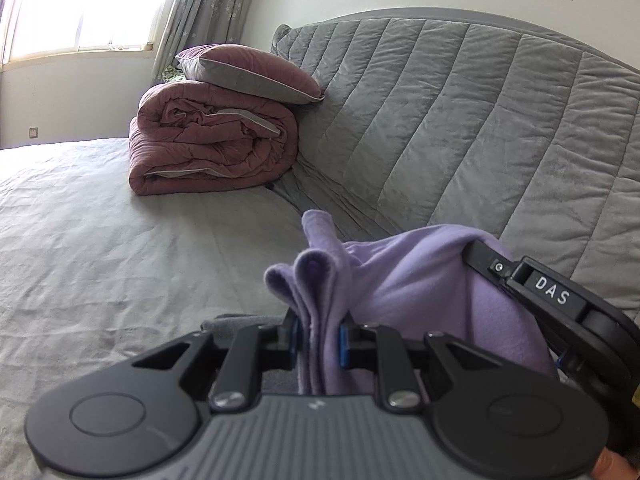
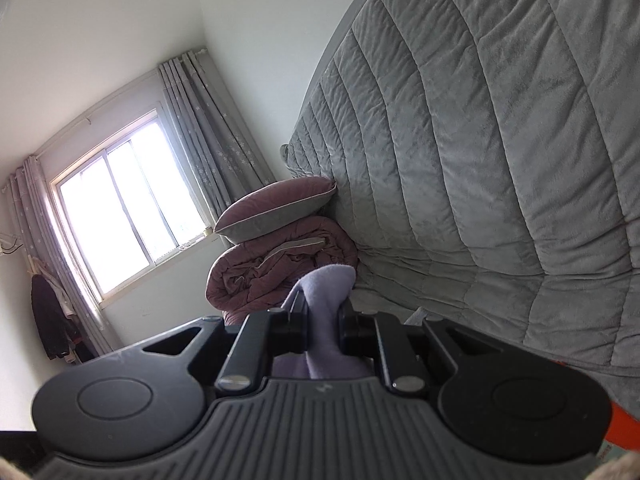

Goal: Fold clothes
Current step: 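Lower the lavender garment with both grippers toward the clothes stack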

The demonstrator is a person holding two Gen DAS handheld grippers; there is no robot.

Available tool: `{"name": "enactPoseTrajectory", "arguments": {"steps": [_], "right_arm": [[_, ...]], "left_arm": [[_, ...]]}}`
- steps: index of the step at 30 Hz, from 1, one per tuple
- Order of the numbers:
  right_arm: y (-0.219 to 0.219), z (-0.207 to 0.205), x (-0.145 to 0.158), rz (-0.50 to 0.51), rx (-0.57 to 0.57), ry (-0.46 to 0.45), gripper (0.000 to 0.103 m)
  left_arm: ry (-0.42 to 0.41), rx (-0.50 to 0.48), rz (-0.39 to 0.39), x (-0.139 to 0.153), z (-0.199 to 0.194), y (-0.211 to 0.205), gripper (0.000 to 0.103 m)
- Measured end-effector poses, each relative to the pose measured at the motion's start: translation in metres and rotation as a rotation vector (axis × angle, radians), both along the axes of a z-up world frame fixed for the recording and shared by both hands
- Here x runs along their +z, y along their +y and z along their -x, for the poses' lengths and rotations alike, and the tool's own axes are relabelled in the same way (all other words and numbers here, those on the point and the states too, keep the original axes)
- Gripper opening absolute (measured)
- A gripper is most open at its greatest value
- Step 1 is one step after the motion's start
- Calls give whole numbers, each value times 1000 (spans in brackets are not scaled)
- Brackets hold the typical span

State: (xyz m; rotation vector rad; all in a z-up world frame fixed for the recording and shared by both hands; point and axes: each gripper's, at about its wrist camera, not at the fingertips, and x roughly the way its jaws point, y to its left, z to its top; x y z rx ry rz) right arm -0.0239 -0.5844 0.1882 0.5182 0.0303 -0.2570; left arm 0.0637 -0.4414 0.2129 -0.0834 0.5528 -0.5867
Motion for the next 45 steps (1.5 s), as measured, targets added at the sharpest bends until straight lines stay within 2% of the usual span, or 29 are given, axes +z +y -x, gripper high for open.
{"name": "enactPoseTrajectory", "arguments": {"steps": [8, 14, 22, 30, 32, 34, 45], "right_arm": [[1, -10, -5, -9, -38, 13, 15], [0, -22, -13, -3, -53, 55, 15], [-1, -30, -21, -1, -39, 78, 17], [0, -35, -23, 7, -53, 93, 23], [-2, -35, -23, 3, -74, 94, 32], [-6, -32, -23, -1, -99, 92, 34], [-16, -17, -22, -6, -76, 76, 34]], "left_arm": [[-11, 20, -13, -9, -5, -5, 18], [0, 35, -21, -18, -11, -8, 19], [12, 50, -22, -28, -14, -5, 19], [25, 64, -11, -32, -18, -4, 19], [22, 70, -14, -33, -17, -3, 19], [23, 71, -13, -34, -18, -3, 19], [70, 62, 61, -32, -29, 17, 30]]}}
